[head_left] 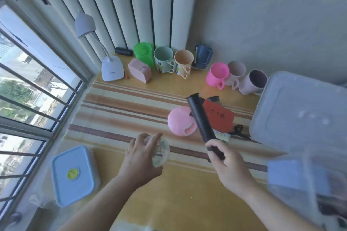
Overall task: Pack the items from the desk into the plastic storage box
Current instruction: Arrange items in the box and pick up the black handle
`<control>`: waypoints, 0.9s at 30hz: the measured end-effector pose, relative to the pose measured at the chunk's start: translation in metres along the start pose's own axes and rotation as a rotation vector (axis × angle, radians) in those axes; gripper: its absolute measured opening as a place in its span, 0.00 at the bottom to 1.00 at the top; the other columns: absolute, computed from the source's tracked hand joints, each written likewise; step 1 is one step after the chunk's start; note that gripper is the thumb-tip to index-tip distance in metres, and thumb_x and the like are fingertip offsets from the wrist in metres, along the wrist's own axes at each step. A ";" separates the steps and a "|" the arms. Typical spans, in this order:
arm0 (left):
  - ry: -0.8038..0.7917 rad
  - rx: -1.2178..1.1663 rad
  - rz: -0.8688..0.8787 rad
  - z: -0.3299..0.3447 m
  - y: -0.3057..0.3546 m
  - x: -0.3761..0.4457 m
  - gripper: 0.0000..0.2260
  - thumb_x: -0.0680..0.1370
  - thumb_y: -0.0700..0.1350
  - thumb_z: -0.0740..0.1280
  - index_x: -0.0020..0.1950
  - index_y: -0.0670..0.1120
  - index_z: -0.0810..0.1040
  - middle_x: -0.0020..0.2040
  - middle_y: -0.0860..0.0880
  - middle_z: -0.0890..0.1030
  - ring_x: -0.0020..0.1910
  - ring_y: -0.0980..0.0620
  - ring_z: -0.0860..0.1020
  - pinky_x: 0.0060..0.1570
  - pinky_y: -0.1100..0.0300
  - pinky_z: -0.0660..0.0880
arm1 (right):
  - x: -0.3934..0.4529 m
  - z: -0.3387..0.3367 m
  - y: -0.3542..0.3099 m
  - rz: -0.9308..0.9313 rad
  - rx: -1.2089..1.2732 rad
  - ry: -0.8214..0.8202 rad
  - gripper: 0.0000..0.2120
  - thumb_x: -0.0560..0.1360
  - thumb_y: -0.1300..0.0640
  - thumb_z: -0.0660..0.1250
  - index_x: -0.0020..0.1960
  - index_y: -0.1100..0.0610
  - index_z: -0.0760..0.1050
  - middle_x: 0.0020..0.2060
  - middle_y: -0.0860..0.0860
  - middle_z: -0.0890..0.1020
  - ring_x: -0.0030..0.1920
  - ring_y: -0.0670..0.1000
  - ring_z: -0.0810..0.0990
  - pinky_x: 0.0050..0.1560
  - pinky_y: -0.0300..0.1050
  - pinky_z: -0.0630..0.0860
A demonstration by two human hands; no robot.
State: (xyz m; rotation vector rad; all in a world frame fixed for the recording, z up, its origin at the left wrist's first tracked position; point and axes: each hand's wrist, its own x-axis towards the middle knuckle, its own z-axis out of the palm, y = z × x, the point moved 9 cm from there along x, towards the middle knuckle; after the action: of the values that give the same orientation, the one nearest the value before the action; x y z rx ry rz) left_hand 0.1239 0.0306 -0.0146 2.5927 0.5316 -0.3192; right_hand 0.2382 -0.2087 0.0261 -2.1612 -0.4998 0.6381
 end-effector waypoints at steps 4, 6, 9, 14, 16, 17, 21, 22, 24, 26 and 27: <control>0.081 -0.009 0.169 -0.030 0.099 -0.006 0.47 0.63 0.58 0.74 0.78 0.66 0.55 0.69 0.49 0.68 0.65 0.42 0.71 0.65 0.46 0.73 | -0.037 -0.098 0.006 0.062 -0.038 0.190 0.16 0.79 0.56 0.72 0.52 0.42 0.65 0.40 0.46 0.82 0.38 0.51 0.79 0.40 0.52 0.76; 0.133 -0.012 0.257 -0.043 0.154 -0.010 0.47 0.63 0.60 0.75 0.79 0.66 0.57 0.70 0.49 0.68 0.65 0.43 0.71 0.64 0.45 0.73 | -0.059 -0.149 0.016 0.075 -0.075 0.268 0.22 0.76 0.54 0.75 0.51 0.37 0.62 0.47 0.45 0.83 0.46 0.50 0.81 0.47 0.54 0.78; 0.198 -0.017 0.386 -0.053 0.240 -0.023 0.48 0.62 0.62 0.77 0.79 0.64 0.59 0.69 0.50 0.69 0.66 0.44 0.72 0.63 0.44 0.75 | -0.102 -0.225 0.037 0.044 -0.088 0.368 0.29 0.75 0.59 0.77 0.63 0.37 0.65 0.54 0.39 0.82 0.56 0.47 0.81 0.56 0.50 0.75; 0.234 -0.097 0.578 -0.028 0.382 -0.059 0.48 0.63 0.58 0.79 0.80 0.58 0.61 0.67 0.51 0.70 0.64 0.49 0.72 0.62 0.55 0.72 | -0.192 -0.322 0.132 0.142 -0.157 0.414 0.30 0.73 0.58 0.78 0.65 0.33 0.70 0.53 0.37 0.83 0.56 0.47 0.82 0.57 0.51 0.77; 0.171 -0.192 0.637 -0.004 0.434 -0.073 0.47 0.64 0.54 0.79 0.79 0.60 0.62 0.66 0.51 0.70 0.63 0.55 0.73 0.60 0.60 0.72 | -0.229 -0.346 0.174 0.206 -0.163 0.375 0.27 0.74 0.57 0.77 0.63 0.32 0.72 0.52 0.36 0.84 0.50 0.41 0.83 0.50 0.44 0.76; 0.125 -0.246 0.653 0.010 0.458 -0.079 0.45 0.64 0.52 0.79 0.77 0.61 0.63 0.66 0.51 0.70 0.61 0.60 0.73 0.59 0.67 0.71 | -0.246 -0.355 0.191 0.232 -0.153 0.347 0.27 0.75 0.58 0.76 0.62 0.32 0.72 0.51 0.36 0.84 0.45 0.39 0.83 0.45 0.41 0.75; -0.061 -0.359 0.564 0.073 0.519 -0.086 0.38 0.64 0.51 0.81 0.63 0.63 0.59 0.61 0.54 0.70 0.56 0.61 0.73 0.51 0.72 0.68 | -0.294 -0.374 0.244 0.327 -0.140 0.258 0.26 0.74 0.60 0.74 0.63 0.34 0.74 0.50 0.35 0.84 0.40 0.40 0.84 0.47 0.47 0.82; -0.099 -0.354 0.536 0.089 0.529 -0.087 0.37 0.64 0.54 0.82 0.61 0.62 0.59 0.60 0.55 0.71 0.55 0.60 0.73 0.50 0.66 0.70 | -0.300 -0.375 0.254 0.339 -0.152 0.243 0.27 0.74 0.58 0.75 0.65 0.35 0.74 0.50 0.37 0.85 0.42 0.41 0.85 0.50 0.50 0.83; -0.161 -0.318 0.495 0.117 0.542 -0.086 0.37 0.64 0.60 0.81 0.59 0.59 0.58 0.59 0.56 0.72 0.58 0.55 0.73 0.53 0.58 0.70 | -0.307 -0.379 0.273 0.345 -0.168 0.223 0.29 0.72 0.55 0.75 0.67 0.33 0.72 0.48 0.38 0.85 0.45 0.41 0.85 0.52 0.51 0.83; -0.185 -0.259 0.475 0.139 0.550 -0.083 0.37 0.64 0.64 0.80 0.59 0.59 0.57 0.60 0.56 0.72 0.61 0.52 0.72 0.55 0.56 0.70 | -0.309 -0.386 0.283 0.341 -0.193 0.227 0.29 0.72 0.55 0.74 0.68 0.33 0.72 0.46 0.38 0.85 0.45 0.41 0.85 0.50 0.49 0.83; -0.193 -0.227 0.463 0.149 0.551 -0.080 0.37 0.65 0.66 0.79 0.60 0.59 0.57 0.60 0.56 0.72 0.61 0.51 0.72 0.55 0.55 0.70 | -0.311 -0.389 0.287 0.349 -0.196 0.242 0.29 0.72 0.55 0.73 0.68 0.34 0.72 0.46 0.39 0.85 0.43 0.41 0.85 0.48 0.48 0.83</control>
State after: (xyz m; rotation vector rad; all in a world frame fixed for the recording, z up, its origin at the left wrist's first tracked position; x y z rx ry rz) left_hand 0.2645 -0.5159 0.1026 2.3423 -0.1000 -0.3236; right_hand 0.2609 -0.7791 0.0953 -2.4985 -0.0547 0.5170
